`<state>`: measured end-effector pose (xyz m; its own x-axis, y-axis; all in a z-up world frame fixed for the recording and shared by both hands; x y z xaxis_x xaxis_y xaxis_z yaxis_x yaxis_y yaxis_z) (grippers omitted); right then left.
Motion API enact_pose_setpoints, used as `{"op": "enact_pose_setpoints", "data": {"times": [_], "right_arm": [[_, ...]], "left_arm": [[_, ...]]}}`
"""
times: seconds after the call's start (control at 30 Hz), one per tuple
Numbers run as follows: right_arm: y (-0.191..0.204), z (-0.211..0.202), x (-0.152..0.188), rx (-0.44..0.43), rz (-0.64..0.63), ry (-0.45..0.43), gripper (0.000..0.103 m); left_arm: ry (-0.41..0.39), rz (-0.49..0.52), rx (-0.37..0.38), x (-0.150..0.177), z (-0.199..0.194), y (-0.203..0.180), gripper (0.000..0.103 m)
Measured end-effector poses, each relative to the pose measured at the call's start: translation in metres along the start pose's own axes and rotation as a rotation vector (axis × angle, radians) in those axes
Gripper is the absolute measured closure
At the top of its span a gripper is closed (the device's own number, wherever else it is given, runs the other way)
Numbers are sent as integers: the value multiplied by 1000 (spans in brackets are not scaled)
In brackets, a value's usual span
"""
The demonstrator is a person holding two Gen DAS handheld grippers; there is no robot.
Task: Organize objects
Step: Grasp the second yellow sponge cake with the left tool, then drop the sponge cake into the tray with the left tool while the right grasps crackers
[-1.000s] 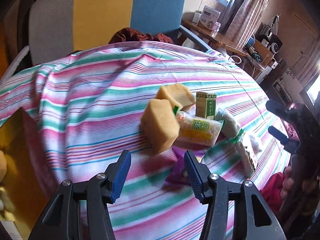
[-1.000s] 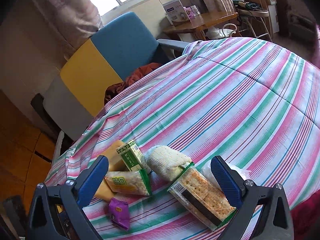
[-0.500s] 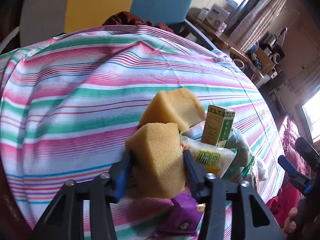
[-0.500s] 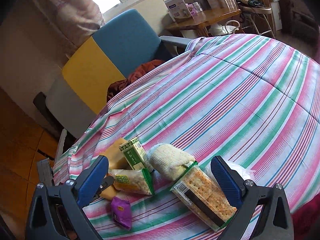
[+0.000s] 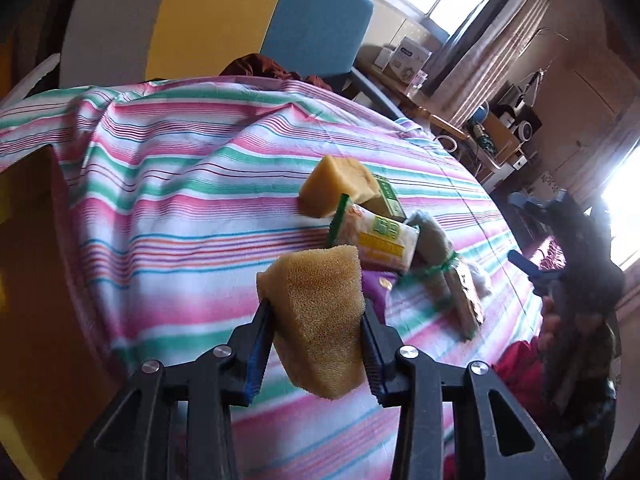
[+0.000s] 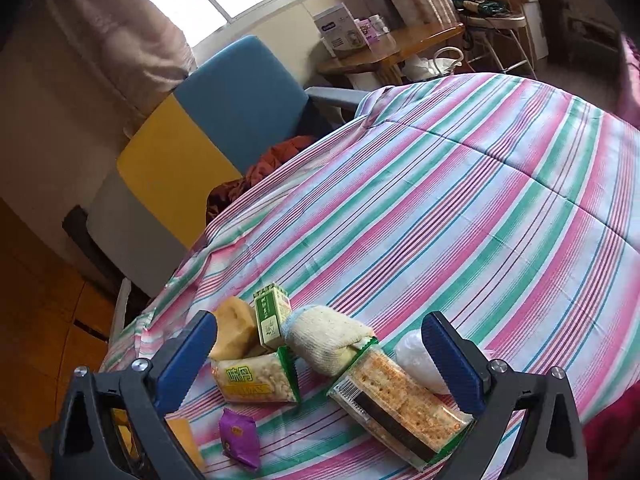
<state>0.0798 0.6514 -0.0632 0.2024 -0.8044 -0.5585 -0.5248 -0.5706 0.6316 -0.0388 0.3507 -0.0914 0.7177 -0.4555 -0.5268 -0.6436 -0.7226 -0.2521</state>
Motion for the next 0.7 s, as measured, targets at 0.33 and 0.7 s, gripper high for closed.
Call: {"op": "enact_pose_setpoints", "data": {"times": [0.33,0.7], "right_arm": [[-14,19,14,97,-5,122,6],[-24,39,51,222,-74,307,28]], "left_arm": [[-40,-13,32,27,-50,14,63],[-59,-58,57,44,-78,38,63]]}}
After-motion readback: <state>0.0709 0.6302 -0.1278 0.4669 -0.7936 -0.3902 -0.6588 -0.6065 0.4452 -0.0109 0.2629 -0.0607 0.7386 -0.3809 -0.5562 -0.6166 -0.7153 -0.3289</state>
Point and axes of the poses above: each gripper's, at about its wrist camera, not at the fingertips, and z roughly the way its jaws point, y to its left, x to its underside, the point moved 7 cm from there along z, roughly the way its jaws point, and after that the axes turned 11 degrees about -x, right-handed, at the moved point
